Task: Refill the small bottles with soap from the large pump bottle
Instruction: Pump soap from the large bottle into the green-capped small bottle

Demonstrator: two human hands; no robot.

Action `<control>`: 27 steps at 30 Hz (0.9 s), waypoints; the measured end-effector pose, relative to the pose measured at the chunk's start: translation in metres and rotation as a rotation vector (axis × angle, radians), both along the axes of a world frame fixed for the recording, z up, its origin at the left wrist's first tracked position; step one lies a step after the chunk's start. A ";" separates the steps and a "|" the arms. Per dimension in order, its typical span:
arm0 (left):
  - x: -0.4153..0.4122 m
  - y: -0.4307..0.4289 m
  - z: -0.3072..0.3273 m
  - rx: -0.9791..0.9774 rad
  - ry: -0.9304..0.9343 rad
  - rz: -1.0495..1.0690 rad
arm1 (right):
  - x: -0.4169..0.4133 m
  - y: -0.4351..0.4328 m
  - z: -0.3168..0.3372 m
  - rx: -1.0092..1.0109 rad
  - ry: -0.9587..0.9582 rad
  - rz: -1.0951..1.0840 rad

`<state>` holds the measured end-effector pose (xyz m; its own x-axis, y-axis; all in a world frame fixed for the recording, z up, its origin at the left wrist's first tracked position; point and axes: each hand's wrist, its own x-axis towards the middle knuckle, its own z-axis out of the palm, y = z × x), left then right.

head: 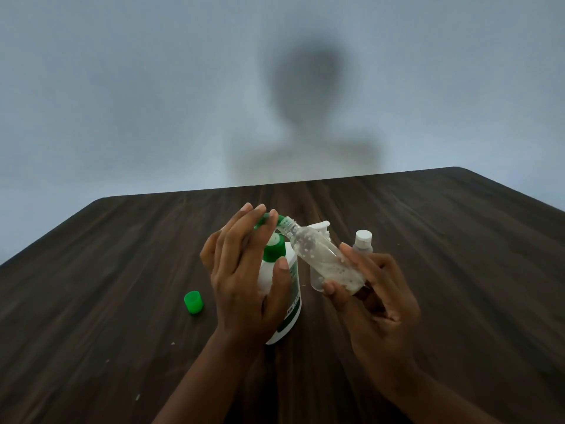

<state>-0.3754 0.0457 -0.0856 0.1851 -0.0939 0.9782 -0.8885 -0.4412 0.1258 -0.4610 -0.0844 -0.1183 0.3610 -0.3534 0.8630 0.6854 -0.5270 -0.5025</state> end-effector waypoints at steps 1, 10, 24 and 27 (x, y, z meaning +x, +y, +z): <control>-0.001 0.000 0.001 -0.006 0.003 -0.009 | 0.000 0.000 0.000 0.003 -0.004 0.002; 0.000 -0.001 0.004 -0.029 0.029 -0.044 | 0.000 -0.001 -0.005 0.015 0.031 0.005; -0.001 0.001 0.005 -0.015 0.007 -0.063 | 0.001 -0.002 -0.002 -0.008 0.018 0.003; 0.000 0.002 0.004 -0.017 0.047 -0.042 | 0.000 -0.003 -0.002 -0.008 0.037 -0.006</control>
<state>-0.3754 0.0473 -0.0813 0.2269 -0.0860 0.9701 -0.8990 -0.4015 0.1747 -0.4605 -0.0873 -0.1206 0.3907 -0.3487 0.8519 0.6631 -0.5353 -0.5232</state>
